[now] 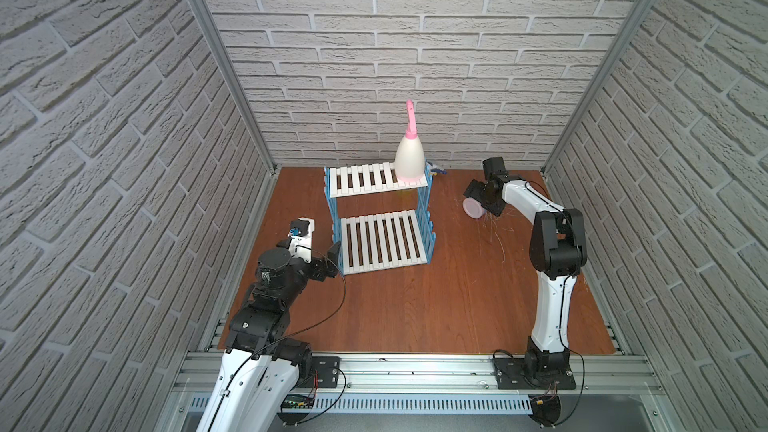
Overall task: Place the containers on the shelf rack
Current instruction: 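Pick up a container from the center of the board.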
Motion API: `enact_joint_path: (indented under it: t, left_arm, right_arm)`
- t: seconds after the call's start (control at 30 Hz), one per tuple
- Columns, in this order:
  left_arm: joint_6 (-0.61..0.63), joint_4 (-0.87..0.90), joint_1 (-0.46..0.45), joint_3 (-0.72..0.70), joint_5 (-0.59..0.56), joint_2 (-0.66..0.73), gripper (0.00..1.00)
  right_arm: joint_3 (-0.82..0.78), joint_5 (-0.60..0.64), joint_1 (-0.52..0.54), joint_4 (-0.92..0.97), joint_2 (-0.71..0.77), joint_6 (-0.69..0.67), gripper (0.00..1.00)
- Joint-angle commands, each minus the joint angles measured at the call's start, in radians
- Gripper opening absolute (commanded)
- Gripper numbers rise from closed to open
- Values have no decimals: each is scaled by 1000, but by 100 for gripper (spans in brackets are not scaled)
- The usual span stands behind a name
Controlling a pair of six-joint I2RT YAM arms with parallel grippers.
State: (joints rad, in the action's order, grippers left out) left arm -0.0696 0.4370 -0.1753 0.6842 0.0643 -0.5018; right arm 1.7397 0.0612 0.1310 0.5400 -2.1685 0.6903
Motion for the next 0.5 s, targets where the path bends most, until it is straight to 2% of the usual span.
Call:
enact_joint_path:
  t: [0.0,0.47]
  left_arm:
    - [-2,-40,8,23,22,2,98]
    - [-4,-40,8,23,31,3,98]
  right_arm:
    - [34,27,-1,51,-8,-28,99]
    - [72,-1,-1,12,-91,11,99]
